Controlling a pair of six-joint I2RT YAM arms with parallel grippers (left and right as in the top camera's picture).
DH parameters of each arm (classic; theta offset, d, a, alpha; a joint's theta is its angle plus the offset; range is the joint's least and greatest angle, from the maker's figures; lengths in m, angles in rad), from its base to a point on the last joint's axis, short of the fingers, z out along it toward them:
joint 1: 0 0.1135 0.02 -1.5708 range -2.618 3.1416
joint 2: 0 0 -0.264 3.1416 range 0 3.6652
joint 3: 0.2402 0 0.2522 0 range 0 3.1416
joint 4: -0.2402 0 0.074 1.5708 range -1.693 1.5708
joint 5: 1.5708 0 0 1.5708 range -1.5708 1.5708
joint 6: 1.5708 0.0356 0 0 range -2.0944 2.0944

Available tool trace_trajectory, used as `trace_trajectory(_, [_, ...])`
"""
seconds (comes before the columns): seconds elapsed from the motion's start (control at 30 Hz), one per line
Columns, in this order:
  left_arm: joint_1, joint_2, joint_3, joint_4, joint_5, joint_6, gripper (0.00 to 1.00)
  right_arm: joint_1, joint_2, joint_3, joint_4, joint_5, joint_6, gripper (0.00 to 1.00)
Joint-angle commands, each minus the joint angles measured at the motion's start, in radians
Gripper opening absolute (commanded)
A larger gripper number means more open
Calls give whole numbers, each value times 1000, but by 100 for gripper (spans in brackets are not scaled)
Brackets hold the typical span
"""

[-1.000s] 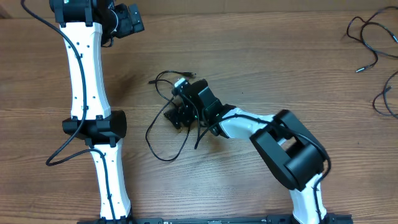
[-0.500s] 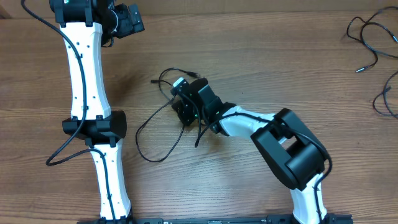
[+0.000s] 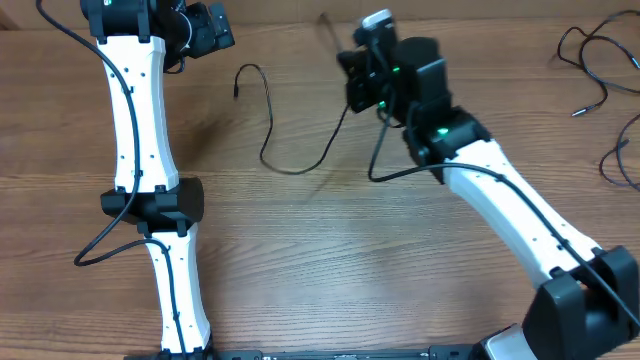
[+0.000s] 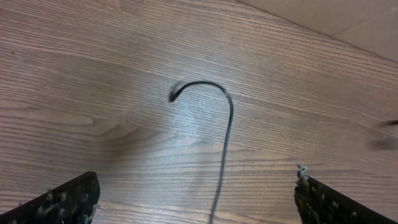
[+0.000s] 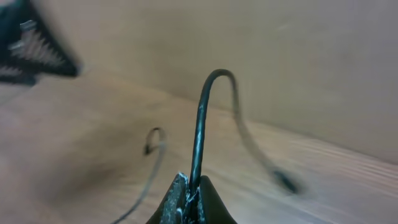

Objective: Untangle cables

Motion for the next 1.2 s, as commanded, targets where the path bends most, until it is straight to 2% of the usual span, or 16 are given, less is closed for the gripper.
trace_trajectory(0.0, [-7,-36,23,4,-13,-6,100,-57,-13,9,-6,53,7,4])
trace_trajectory(0.13, [-7,-36,23,4,-23,-6,100,-190,-60,9,-16,52,103,4])
trace_trajectory(0.47, [-8,-35,23,4,-22,-6,100,-487,-108,9,-93,53,104,4])
trace_trajectory(0.63, [-8,-35,23,4,-22,-6,100,-625,-109,9,-122,146,116,4])
trace_trajectory(0.77, [-8,-35,23,3,-21,-6,100,-744,-121,15,-213,294,292,4])
trace_trajectory(0.93, [-8,-35,23,-6,-19,-6,100,-894,-188,16,-440,385,605,4])
trace_trajectory(1.0, [-8,-35,22,-11,-19,-6,100,-929,-235,29,-472,344,653,4])
trace_trajectory(1.17, [-10,-35,21,-24,-19,-6,100,-980,-375,109,-472,265,641,4])
